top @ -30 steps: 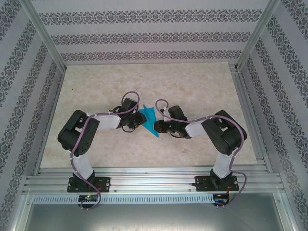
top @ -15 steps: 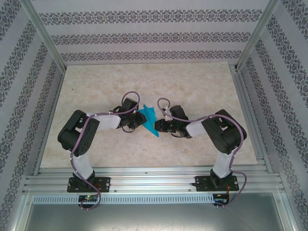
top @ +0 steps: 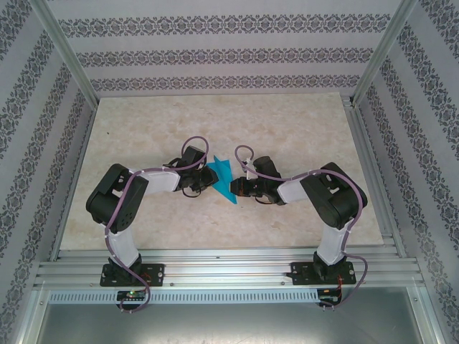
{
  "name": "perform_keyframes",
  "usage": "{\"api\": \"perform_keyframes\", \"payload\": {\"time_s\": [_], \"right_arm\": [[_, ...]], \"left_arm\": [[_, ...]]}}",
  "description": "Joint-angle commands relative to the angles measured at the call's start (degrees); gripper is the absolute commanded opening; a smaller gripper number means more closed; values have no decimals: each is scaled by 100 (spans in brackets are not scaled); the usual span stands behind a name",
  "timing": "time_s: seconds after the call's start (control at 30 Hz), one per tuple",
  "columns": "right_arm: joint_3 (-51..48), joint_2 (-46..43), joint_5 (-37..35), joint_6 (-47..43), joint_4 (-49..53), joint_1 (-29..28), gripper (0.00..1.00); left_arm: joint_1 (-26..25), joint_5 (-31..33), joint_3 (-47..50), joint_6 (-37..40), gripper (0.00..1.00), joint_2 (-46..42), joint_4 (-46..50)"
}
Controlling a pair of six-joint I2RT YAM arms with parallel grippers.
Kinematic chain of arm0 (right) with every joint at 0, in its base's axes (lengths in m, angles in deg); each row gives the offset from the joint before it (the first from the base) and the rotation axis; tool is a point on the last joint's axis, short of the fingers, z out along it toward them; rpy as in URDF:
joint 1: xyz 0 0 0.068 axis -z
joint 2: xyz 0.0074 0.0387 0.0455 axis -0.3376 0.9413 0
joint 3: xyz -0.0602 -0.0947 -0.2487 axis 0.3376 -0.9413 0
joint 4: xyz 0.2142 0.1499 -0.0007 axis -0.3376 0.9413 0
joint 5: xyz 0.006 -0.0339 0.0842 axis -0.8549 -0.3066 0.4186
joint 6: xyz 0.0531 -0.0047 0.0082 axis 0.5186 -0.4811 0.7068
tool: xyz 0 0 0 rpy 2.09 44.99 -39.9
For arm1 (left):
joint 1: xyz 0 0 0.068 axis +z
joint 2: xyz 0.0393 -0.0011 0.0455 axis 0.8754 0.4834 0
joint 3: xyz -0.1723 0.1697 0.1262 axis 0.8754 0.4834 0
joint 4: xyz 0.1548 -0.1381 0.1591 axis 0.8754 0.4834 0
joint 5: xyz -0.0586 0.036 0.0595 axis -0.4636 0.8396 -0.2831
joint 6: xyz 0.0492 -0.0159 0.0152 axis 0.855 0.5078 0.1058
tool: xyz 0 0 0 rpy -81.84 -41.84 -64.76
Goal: Fold a paper plane with a square sheet of paper (fold left side to right side)
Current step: Fourth fold the wing at the center of the table.
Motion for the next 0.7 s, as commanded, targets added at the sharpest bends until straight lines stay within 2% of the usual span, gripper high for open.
{"api": "perform_keyframes", "payload": {"time_s": [0.0,0.07,0.33,0.67], "right_arm": [[115,125,185,-67,120,63,6],[150,183,224,-66,145,59,4],[205,302,242,42,272,153,3],[258,383,365,33,296,162,4]], "left_arm": [[-37,209,32,145,22,135,451],[-36,212,36,154,22,133,453],[-37,191,-6,259,22,10,535],[-47,-37,-348,540,29,-670,897]]}}
